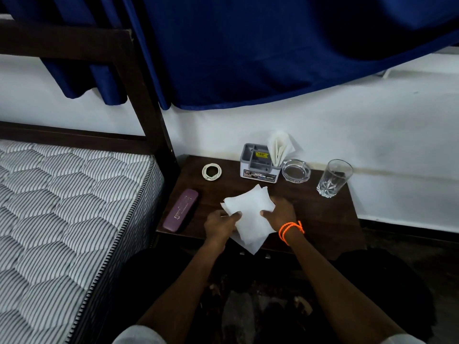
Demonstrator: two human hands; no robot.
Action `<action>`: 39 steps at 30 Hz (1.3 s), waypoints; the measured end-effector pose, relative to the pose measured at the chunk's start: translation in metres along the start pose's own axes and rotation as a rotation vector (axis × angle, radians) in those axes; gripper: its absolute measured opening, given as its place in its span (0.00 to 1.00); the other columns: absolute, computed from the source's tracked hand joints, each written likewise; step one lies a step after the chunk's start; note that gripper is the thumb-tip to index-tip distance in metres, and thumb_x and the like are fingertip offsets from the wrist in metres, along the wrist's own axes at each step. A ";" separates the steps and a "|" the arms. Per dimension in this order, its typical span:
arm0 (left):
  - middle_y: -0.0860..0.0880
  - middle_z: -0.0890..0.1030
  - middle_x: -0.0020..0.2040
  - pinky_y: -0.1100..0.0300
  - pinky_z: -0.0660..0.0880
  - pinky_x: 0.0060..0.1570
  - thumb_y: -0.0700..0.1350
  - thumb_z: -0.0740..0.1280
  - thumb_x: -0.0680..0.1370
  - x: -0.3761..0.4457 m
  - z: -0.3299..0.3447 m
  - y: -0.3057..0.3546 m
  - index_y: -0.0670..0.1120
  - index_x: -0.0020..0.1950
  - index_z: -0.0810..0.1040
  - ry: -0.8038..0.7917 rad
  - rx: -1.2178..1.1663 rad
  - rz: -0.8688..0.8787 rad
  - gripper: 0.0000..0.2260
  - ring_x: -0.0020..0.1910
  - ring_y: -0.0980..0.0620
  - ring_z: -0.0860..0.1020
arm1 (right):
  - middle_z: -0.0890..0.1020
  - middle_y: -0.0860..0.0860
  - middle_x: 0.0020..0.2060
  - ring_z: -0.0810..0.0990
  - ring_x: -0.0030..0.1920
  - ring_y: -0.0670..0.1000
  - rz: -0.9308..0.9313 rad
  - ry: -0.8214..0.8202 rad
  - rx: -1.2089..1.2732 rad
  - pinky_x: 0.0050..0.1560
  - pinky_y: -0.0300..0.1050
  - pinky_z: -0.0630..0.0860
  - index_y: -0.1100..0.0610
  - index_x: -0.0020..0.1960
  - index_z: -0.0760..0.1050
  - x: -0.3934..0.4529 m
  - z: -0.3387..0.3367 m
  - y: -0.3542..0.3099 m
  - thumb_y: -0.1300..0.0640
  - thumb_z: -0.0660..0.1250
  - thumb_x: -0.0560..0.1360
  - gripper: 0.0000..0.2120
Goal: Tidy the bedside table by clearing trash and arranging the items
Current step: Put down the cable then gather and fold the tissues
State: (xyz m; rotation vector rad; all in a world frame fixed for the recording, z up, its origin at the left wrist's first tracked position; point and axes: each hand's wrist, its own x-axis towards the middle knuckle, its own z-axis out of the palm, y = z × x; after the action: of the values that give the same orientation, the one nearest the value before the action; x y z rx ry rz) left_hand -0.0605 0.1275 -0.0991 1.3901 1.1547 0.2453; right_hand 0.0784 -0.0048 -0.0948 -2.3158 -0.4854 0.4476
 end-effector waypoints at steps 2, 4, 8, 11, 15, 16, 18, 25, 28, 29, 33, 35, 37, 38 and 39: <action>0.44 0.87 0.48 0.58 0.79 0.45 0.55 0.78 0.72 0.001 0.003 0.002 0.42 0.52 0.85 0.002 0.095 0.059 0.19 0.47 0.46 0.85 | 0.84 0.56 0.55 0.82 0.55 0.56 0.014 -0.003 0.012 0.52 0.41 0.73 0.60 0.61 0.81 0.000 0.000 0.001 0.57 0.79 0.68 0.23; 0.46 0.87 0.49 0.59 0.76 0.46 0.56 0.76 0.74 -0.001 0.004 0.007 0.43 0.52 0.86 0.006 0.190 0.153 0.17 0.49 0.46 0.84 | 0.84 0.55 0.56 0.82 0.56 0.56 0.017 -0.003 0.018 0.54 0.42 0.74 0.59 0.62 0.80 0.001 0.002 0.003 0.56 0.79 0.67 0.25; 0.43 0.87 0.49 0.60 0.74 0.45 0.47 0.73 0.76 0.000 0.007 0.011 0.43 0.52 0.85 0.037 0.368 0.308 0.10 0.50 0.42 0.84 | 0.85 0.53 0.46 0.83 0.48 0.54 -0.003 0.044 0.106 0.47 0.43 0.73 0.60 0.54 0.83 0.002 -0.001 0.002 0.57 0.79 0.68 0.16; 0.42 0.87 0.51 0.63 0.71 0.44 0.42 0.72 0.76 -0.005 0.009 0.019 0.43 0.56 0.85 0.059 0.349 0.408 0.09 0.51 0.43 0.84 | 0.84 0.50 0.42 0.81 0.44 0.50 0.013 0.119 0.240 0.46 0.41 0.72 0.58 0.52 0.83 -0.002 -0.010 -0.007 0.57 0.78 0.70 0.12; 0.45 0.87 0.54 0.56 0.78 0.55 0.40 0.73 0.77 -0.007 0.003 0.032 0.42 0.60 0.84 -0.016 0.179 0.457 0.11 0.54 0.47 0.84 | 0.86 0.50 0.50 0.84 0.52 0.53 0.064 0.049 0.570 0.54 0.50 0.80 0.56 0.57 0.81 0.002 -0.021 -0.011 0.61 0.77 0.69 0.17; 0.46 0.86 0.55 0.52 0.80 0.58 0.40 0.73 0.77 -0.007 0.001 0.034 0.42 0.60 0.84 -0.034 0.123 0.465 0.12 0.55 0.48 0.84 | 0.86 0.51 0.53 0.84 0.54 0.54 0.045 0.011 0.629 0.56 0.53 0.80 0.56 0.59 0.80 0.002 -0.024 -0.013 0.61 0.77 0.67 0.21; 0.49 0.86 0.56 0.49 0.80 0.60 0.41 0.72 0.78 -0.010 -0.004 0.037 0.43 0.62 0.84 -0.050 0.056 0.495 0.12 0.55 0.51 0.84 | 0.85 0.53 0.57 0.83 0.57 0.54 -0.008 -0.061 0.709 0.57 0.53 0.80 0.57 0.64 0.77 0.003 -0.029 -0.016 0.64 0.75 0.65 0.27; 0.52 0.86 0.56 0.51 0.80 0.60 0.47 0.70 0.79 -0.021 -0.013 0.043 0.48 0.62 0.83 -0.077 0.042 0.690 0.12 0.58 0.54 0.83 | 0.85 0.57 0.57 0.84 0.57 0.58 -0.079 -0.044 0.786 0.57 0.55 0.81 0.62 0.63 0.78 -0.002 -0.038 -0.030 0.66 0.72 0.65 0.26; 0.56 0.85 0.51 0.53 0.81 0.56 0.49 0.72 0.78 -0.020 -0.014 0.042 0.49 0.60 0.83 -0.026 0.086 0.735 0.11 0.54 0.58 0.83 | 0.85 0.59 0.54 0.84 0.54 0.59 -0.067 -0.015 0.808 0.53 0.57 0.82 0.63 0.60 0.79 -0.003 -0.037 -0.027 0.68 0.71 0.63 0.24; 0.58 0.85 0.50 0.56 0.81 0.54 0.48 0.75 0.76 -0.021 -0.013 0.041 0.50 0.60 0.83 -0.025 0.087 0.720 0.13 0.52 0.61 0.82 | 0.86 0.58 0.52 0.85 0.51 0.59 -0.062 -0.020 0.791 0.51 0.58 0.81 0.62 0.58 0.79 -0.004 -0.036 -0.025 0.70 0.70 0.63 0.23; 0.56 0.84 0.57 0.59 0.79 0.55 0.56 0.81 0.65 -0.016 -0.008 0.036 0.58 0.64 0.79 -0.070 0.138 0.592 0.28 0.57 0.56 0.82 | 0.84 0.57 0.46 0.82 0.42 0.52 -0.054 -0.068 0.742 0.37 0.44 0.77 0.60 0.54 0.78 -0.007 -0.032 -0.021 0.69 0.65 0.58 0.24; 0.55 0.84 0.58 0.62 0.78 0.55 0.53 0.83 0.65 -0.012 -0.003 0.033 0.55 0.66 0.79 -0.072 0.169 0.564 0.30 0.56 0.57 0.81 | 0.85 0.55 0.46 0.83 0.42 0.49 -0.063 -0.080 0.703 0.37 0.40 0.78 0.59 0.55 0.79 -0.006 -0.030 -0.019 0.71 0.64 0.59 0.26; 0.56 0.83 0.56 0.71 0.75 0.52 0.46 0.82 0.68 -0.014 0.001 0.033 0.51 0.65 0.80 -0.071 0.159 0.559 0.27 0.53 0.62 0.80 | 0.86 0.52 0.45 0.84 0.43 0.49 -0.062 -0.077 0.643 0.41 0.42 0.79 0.57 0.54 0.79 -0.005 -0.026 -0.016 0.76 0.65 0.63 0.24; 0.57 0.83 0.54 0.73 0.74 0.51 0.43 0.82 0.68 -0.015 0.002 0.034 0.50 0.65 0.81 -0.062 0.141 0.560 0.26 0.52 0.66 0.80 | 0.86 0.50 0.44 0.84 0.43 0.48 -0.060 -0.075 0.615 0.42 0.43 0.79 0.57 0.53 0.79 -0.004 -0.024 -0.015 0.78 0.65 0.65 0.24; 0.58 0.83 0.52 0.73 0.74 0.50 0.41 0.81 0.69 -0.015 0.003 0.035 0.50 0.64 0.81 -0.047 0.115 0.563 0.24 0.51 0.68 0.80 | 0.85 0.50 0.43 0.84 0.42 0.47 -0.056 -0.064 0.596 0.42 0.42 0.79 0.58 0.53 0.80 -0.004 -0.022 -0.016 0.79 0.65 0.67 0.22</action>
State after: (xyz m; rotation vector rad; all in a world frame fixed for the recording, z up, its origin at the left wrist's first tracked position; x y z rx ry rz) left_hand -0.0487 0.1233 -0.0629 1.7965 0.7249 0.5465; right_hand 0.0815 -0.0087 -0.0680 -1.7156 -0.3810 0.5539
